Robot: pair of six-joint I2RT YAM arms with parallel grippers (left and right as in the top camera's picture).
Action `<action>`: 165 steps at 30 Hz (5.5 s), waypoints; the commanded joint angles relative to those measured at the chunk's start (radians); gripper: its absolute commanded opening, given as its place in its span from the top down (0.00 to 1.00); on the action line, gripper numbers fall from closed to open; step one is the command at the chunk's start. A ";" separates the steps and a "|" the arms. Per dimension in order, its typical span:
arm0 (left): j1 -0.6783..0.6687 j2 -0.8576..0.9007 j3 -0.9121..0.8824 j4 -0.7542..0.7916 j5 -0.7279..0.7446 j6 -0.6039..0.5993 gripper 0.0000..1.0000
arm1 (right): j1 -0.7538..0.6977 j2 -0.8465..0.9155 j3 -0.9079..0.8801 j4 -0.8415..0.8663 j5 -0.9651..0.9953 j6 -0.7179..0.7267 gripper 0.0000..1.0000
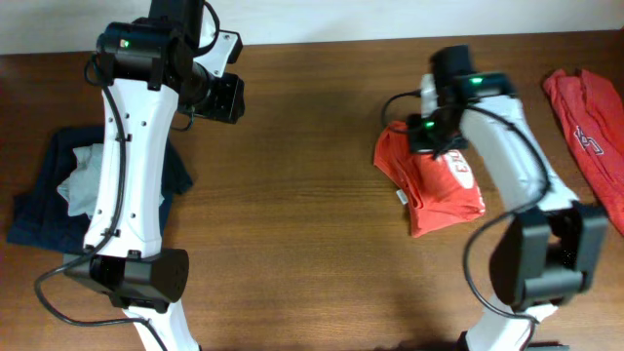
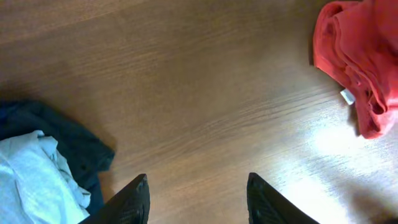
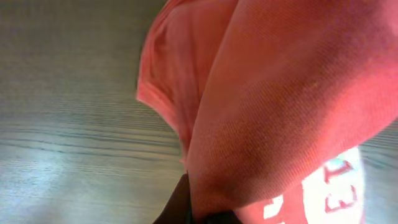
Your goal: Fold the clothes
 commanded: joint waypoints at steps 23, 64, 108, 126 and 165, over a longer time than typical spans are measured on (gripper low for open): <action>0.003 -0.021 0.017 0.047 0.021 0.017 0.49 | -0.133 -0.055 -0.006 -0.073 -0.082 0.084 0.94; -0.036 -0.020 0.015 0.129 0.073 0.017 0.36 | -0.163 -0.092 -0.410 0.190 -0.280 0.651 0.96; -0.074 -0.008 -0.024 0.137 0.165 0.173 0.25 | -0.116 0.057 -0.389 0.211 -0.703 -0.017 0.27; 0.036 0.031 -0.026 -0.033 0.061 -0.050 0.24 | 0.089 -0.207 -0.388 0.430 -0.241 0.182 0.17; -0.175 0.123 -1.214 1.406 0.496 -1.067 0.01 | -0.044 0.172 -0.375 0.849 -0.554 0.403 0.96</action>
